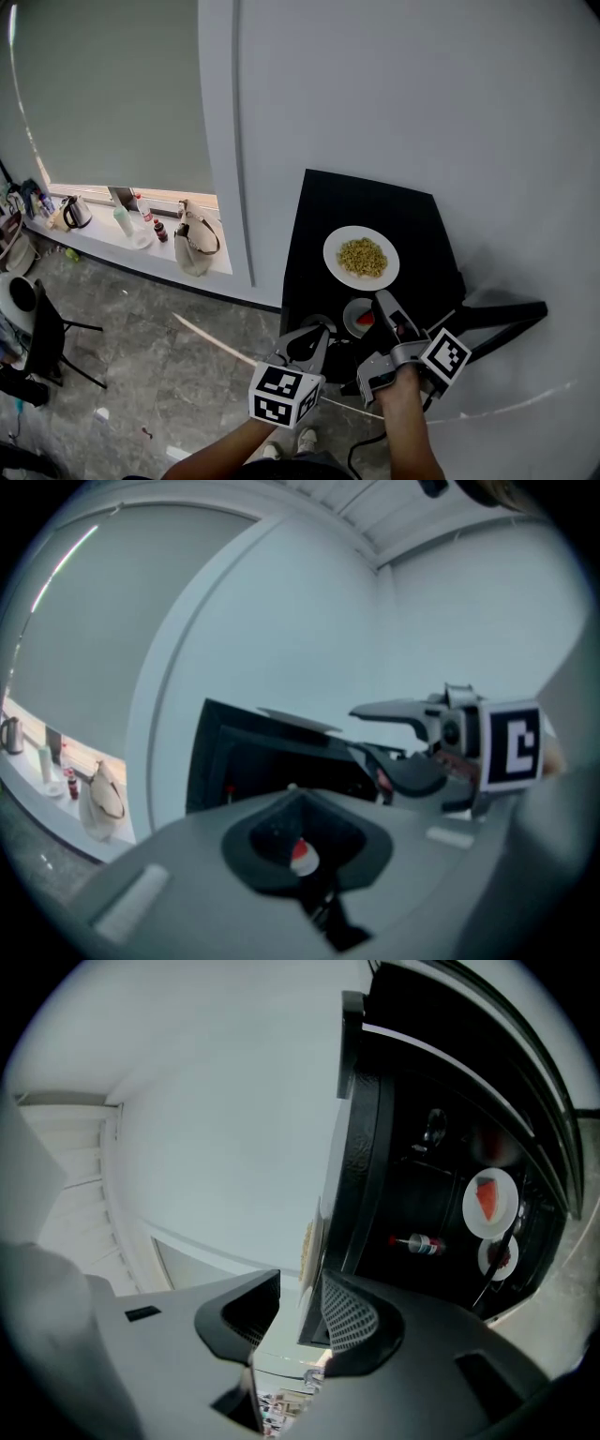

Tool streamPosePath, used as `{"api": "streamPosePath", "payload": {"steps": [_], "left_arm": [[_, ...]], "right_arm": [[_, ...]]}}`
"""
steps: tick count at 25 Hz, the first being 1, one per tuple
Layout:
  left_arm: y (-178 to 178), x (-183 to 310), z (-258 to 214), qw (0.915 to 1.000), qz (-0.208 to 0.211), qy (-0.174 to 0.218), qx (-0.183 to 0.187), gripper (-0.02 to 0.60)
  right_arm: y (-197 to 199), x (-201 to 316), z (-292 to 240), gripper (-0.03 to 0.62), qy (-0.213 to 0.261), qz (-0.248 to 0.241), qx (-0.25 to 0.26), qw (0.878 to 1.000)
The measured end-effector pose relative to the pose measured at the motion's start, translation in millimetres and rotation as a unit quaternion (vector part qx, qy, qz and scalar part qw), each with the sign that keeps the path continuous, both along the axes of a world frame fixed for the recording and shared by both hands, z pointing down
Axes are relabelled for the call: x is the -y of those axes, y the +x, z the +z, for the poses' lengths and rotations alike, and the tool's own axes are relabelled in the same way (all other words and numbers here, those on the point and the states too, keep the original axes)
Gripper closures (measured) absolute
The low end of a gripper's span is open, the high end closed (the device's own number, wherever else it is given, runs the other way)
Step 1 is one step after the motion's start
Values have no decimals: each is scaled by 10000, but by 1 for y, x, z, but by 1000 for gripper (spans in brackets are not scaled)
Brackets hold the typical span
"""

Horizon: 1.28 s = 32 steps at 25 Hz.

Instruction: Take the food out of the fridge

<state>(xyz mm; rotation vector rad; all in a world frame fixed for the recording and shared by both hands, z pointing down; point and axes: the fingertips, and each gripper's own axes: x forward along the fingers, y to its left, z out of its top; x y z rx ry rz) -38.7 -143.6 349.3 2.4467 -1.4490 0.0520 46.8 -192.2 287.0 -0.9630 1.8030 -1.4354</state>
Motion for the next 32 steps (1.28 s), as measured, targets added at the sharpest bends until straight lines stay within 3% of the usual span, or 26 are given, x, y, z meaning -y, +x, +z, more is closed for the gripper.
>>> {"api": "streamPosePath", "payload": {"steps": [4,8,12,18,24,27,32], "left_arm": [[1,-5,-4,10000,73,34,24,586],[3,-20,-8,9997,202,57,131,586],[6,-41,-5,9990,346,49,265,586],[12,-67,5,9982,478,-22,362,586],[10,-84,9,9978,509,3,419,588],[8,-88,10,9976,528,16,454,588],[8,-89,11,9980,541,23,318,588]], "right_arm": [[6,-22,5,522,556,37,-907,9943],[7,-49,24,562,947,27,-2203,9708],[-1,-80,40,583,1382,-58,-3428,9292],[-20,-117,49,592,1958,-216,-4993,8437],[-29,-134,63,592,2094,-226,-5729,7921],[-35,-138,64,592,2144,-234,-5885,7792],[-37,-138,66,592,2143,-246,-5884,7792]]}}
